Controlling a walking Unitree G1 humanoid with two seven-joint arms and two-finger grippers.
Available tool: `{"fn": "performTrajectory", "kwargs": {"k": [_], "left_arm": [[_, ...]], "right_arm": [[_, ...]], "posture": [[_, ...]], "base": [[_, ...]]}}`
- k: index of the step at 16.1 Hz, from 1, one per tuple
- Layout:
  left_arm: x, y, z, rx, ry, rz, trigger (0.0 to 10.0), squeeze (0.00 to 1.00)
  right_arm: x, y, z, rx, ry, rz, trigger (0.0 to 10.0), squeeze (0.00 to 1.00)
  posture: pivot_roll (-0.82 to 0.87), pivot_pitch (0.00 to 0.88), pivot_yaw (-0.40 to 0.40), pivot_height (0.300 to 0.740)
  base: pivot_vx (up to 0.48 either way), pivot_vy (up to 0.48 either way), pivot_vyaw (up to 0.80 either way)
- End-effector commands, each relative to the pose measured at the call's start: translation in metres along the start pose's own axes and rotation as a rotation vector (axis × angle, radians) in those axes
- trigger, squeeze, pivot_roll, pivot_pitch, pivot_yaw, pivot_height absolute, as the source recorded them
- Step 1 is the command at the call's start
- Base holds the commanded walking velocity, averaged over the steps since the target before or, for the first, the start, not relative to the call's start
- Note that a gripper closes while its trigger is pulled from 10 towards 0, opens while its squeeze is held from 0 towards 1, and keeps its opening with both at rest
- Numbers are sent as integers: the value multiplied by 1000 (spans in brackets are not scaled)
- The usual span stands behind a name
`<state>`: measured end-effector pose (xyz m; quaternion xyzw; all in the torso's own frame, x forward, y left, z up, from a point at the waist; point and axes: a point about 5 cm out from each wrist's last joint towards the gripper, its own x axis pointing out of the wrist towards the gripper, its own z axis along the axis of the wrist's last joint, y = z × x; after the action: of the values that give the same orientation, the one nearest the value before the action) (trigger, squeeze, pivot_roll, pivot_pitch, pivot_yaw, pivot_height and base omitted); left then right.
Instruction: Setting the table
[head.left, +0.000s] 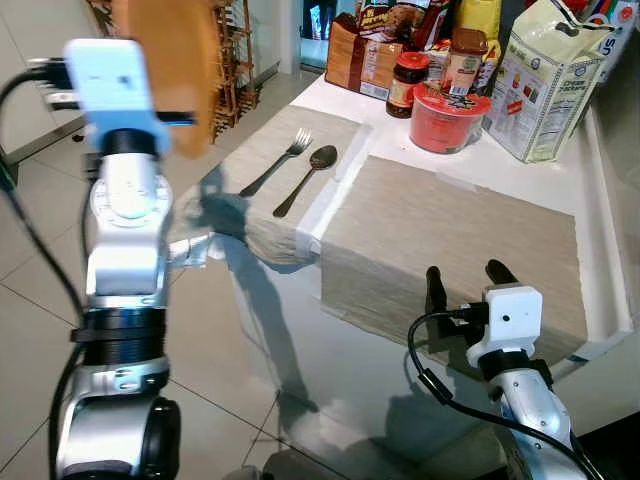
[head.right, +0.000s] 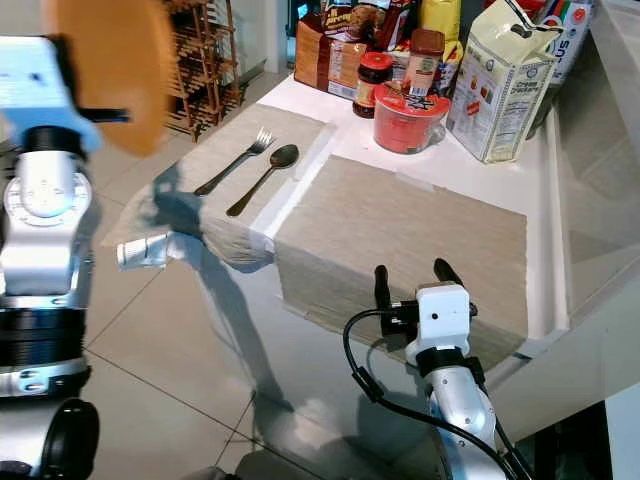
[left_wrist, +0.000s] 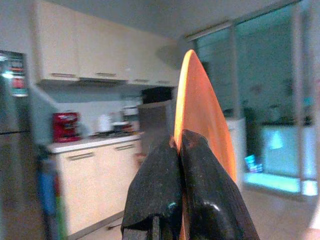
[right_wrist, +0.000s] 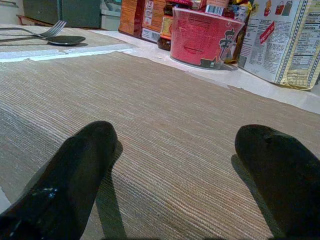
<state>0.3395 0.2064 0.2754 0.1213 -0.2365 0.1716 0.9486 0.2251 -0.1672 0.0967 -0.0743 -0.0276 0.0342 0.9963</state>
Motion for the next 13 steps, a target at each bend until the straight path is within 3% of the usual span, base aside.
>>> {"fn": "performTrajectory", "kwargs": {"k": [1, 8, 12, 13], "left_arm": [[2, 4, 2, 37, -11, 32, 0, 0], [-1, 15, -25, 199, 113, 6, 0, 0], [-3, 13, -27, 154, 134, -3, 0, 0], [-3, 12, -26, 110, 136, -3, 0, 0]], "right_arm": [[-4, -1, -13, -17, 69, 12, 10000, 0], [-5, 0, -14, -14, 76, 19, 10000, 0], [-4, 0, -15, -15, 78, 25, 10000, 0], [-4, 0, -15, -15, 78, 27, 10000, 0]], "posture": [[-50, 0, -27, 740], [-36, 0, -32, 740], [-31, 0, -39, 740], [-31, 0, -39, 740]], "base": [[0, 0, 0], [0, 0, 0], [0, 0, 0], [0, 0, 0]]}}
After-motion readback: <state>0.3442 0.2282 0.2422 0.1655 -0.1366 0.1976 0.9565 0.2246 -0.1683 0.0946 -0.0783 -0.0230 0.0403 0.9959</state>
